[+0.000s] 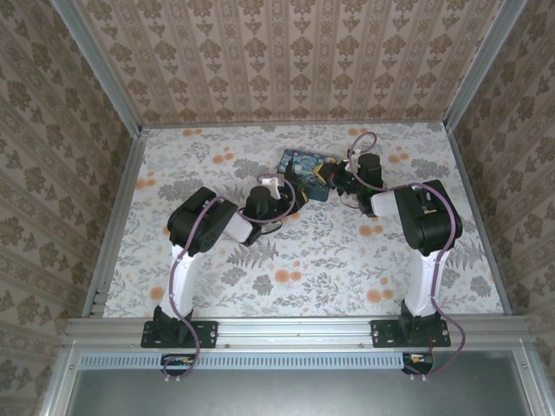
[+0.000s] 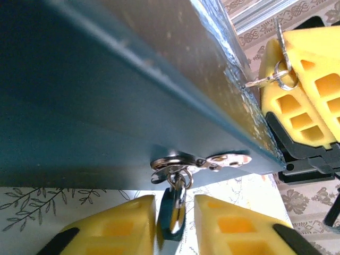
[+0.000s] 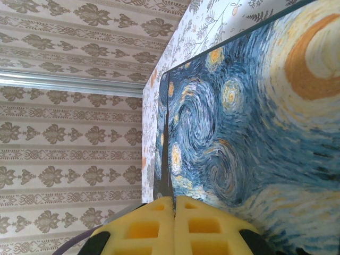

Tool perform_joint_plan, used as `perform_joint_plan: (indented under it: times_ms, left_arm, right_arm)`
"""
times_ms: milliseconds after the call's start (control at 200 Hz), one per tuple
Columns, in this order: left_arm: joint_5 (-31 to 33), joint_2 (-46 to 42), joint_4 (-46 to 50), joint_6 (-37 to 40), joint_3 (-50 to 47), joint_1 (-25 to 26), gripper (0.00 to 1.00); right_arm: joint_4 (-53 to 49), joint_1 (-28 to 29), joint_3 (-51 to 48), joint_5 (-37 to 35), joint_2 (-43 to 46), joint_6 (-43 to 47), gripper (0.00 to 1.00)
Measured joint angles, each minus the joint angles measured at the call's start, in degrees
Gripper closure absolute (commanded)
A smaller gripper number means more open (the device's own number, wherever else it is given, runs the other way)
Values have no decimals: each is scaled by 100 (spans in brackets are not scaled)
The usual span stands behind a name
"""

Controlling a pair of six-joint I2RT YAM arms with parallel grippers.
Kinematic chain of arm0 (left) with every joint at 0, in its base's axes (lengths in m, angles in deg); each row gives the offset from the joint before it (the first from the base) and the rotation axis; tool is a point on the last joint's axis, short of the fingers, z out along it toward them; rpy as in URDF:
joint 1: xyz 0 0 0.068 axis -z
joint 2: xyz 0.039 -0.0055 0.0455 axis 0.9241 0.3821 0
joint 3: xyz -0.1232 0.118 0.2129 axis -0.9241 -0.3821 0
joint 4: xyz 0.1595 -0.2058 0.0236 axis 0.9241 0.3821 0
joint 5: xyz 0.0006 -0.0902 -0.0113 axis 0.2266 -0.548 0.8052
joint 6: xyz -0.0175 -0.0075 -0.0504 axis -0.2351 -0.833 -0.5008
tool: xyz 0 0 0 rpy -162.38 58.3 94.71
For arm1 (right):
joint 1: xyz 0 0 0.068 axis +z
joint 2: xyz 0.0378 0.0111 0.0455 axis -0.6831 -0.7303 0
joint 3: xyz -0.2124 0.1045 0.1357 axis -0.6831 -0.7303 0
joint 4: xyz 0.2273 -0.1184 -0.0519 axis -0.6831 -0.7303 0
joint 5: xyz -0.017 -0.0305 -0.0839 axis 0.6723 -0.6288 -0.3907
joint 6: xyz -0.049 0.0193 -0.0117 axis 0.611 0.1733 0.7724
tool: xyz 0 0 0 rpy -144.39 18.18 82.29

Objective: Unlock the padlock with the key

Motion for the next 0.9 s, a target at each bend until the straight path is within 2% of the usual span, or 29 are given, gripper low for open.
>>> perform_joint_plan:
  times_ms: [205,375,520,705,900]
  left_arm:
    - [-81,-4,-111,-74,26,-33,100]
    - [-87,-4,-133,-85,48,-57,100]
    - [-90,-4,-138,-157,48,-72,100]
    - [-90,-4,-175,-509,24,-83,100]
    - [-90,-9,-485,-1034,-177,-81,100]
  right_arm:
    - [17,-24,0,-2,0,-20,100]
    - [-105,-63,-52,22,127,-13,100]
    - [-201,-61,-404,83,688,24,100]
    - [229,-52,-1370,181,1486,24,100]
    - [896,70,-2557,186,1460,-140,100]
